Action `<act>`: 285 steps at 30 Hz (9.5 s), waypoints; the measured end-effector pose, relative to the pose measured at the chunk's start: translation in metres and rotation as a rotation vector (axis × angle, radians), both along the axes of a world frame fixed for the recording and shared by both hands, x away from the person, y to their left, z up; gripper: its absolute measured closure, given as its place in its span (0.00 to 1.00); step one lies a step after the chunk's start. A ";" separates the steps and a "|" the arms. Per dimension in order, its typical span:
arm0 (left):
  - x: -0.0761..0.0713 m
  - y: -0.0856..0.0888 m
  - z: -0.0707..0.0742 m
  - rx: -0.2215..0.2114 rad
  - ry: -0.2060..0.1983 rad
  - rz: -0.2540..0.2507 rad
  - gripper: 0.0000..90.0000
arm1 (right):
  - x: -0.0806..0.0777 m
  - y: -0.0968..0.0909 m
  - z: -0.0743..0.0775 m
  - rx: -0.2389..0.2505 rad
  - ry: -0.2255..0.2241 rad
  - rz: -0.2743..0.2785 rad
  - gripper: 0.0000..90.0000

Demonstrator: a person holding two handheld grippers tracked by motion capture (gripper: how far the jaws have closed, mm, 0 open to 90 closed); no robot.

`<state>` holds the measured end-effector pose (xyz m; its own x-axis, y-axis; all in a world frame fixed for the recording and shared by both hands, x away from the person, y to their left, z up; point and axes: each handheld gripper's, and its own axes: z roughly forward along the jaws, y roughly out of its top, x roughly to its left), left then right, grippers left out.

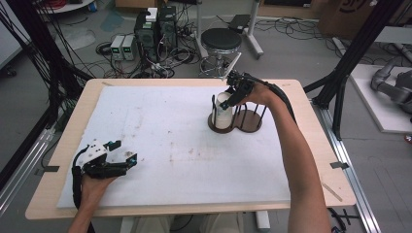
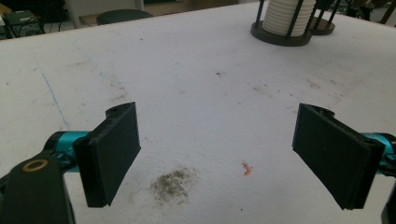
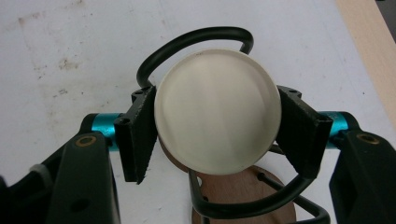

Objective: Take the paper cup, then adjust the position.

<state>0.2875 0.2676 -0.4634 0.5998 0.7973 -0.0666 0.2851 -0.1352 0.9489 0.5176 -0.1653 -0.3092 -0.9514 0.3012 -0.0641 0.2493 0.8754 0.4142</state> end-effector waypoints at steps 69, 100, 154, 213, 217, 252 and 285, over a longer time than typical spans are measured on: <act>0.000 -0.001 0.000 0.005 0.002 0.001 0.16 | -0.082 -0.048 0.087 0.382 -0.168 -0.078 0.42; -0.001 -0.001 0.000 -0.001 -0.012 0.003 0.16 | -0.196 -0.029 -0.020 0.748 -0.198 -0.057 0.41; 0.039 -0.011 0.071 -0.067 0.004 -0.432 0.17 | -0.174 -0.023 -0.028 0.803 -0.120 0.016 0.41; 0.066 -0.158 0.086 -0.040 -0.003 -0.815 0.19 | -0.169 0.005 -0.024 0.800 -0.049 0.174 0.41; 0.065 -0.157 0.087 -0.031 -0.010 -0.825 0.24 | -0.169 0.005 -0.025 0.797 -0.037 0.173 0.42; 0.058 -0.149 0.109 0.360 0.135 -0.822 0.28 | -0.173 0.017 -0.025 0.464 -0.035 0.172 0.17; 0.063 -0.187 0.122 0.628 0.250 -0.891 0.28 | -0.172 0.049 -0.016 0.074 -0.018 0.254 0.18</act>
<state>0.3504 0.0802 -0.3418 0.9997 0.0242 -0.0013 0.0206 -0.8213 0.5701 0.3460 -0.1158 -0.3256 -0.9961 0.0570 -0.0681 0.0172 0.8760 0.4820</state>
